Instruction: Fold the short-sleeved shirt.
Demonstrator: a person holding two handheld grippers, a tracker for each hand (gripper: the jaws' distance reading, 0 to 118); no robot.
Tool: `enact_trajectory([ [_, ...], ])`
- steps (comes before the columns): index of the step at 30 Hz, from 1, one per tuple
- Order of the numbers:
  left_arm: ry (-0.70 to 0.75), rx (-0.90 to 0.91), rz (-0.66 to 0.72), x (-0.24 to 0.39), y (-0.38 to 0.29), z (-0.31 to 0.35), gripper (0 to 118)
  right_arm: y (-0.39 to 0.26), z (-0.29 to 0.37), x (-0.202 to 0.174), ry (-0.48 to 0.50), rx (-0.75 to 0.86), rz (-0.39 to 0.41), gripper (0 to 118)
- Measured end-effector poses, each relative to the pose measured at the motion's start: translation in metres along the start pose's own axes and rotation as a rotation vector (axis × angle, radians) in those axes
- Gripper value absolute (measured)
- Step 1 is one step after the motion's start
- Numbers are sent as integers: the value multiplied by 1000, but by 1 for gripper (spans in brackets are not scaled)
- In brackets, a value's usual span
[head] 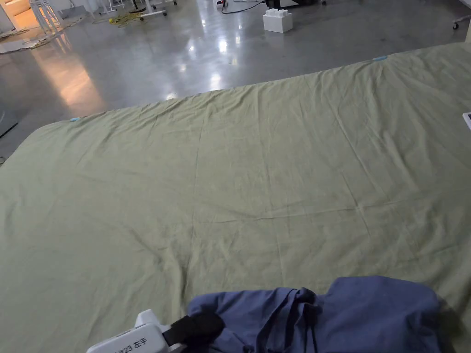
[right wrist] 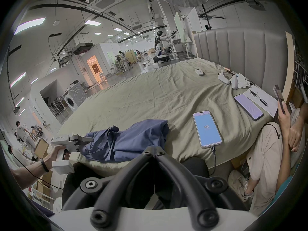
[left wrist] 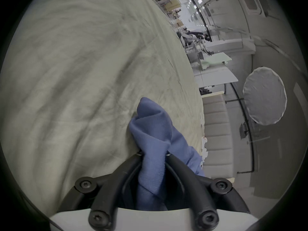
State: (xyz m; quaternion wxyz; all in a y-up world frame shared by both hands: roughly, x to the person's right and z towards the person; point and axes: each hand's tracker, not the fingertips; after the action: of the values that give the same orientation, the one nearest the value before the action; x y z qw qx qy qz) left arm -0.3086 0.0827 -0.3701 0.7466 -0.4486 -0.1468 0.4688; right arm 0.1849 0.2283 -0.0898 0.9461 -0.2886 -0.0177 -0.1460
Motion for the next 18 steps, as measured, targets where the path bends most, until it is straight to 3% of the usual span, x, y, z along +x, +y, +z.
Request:
enact_trajectory([
  [4,-26,78,-59,13,13,55,11,3,-7,-2,20,-2,11,0],
  [6,41,115,-120,15,33,87,11,3,-12,-4,41,-5,10,0],
  [10,257,210,-371,55,36,126,11,4,-15,-13,72,2,41,0],
  [15,65,144,-413,135,-27,83,11,-4,-11,-8,84,-1,24,0],
  [18,104,13,-493,148,-52,19,11,-6,-5,-4,69,-4,22,0],
])
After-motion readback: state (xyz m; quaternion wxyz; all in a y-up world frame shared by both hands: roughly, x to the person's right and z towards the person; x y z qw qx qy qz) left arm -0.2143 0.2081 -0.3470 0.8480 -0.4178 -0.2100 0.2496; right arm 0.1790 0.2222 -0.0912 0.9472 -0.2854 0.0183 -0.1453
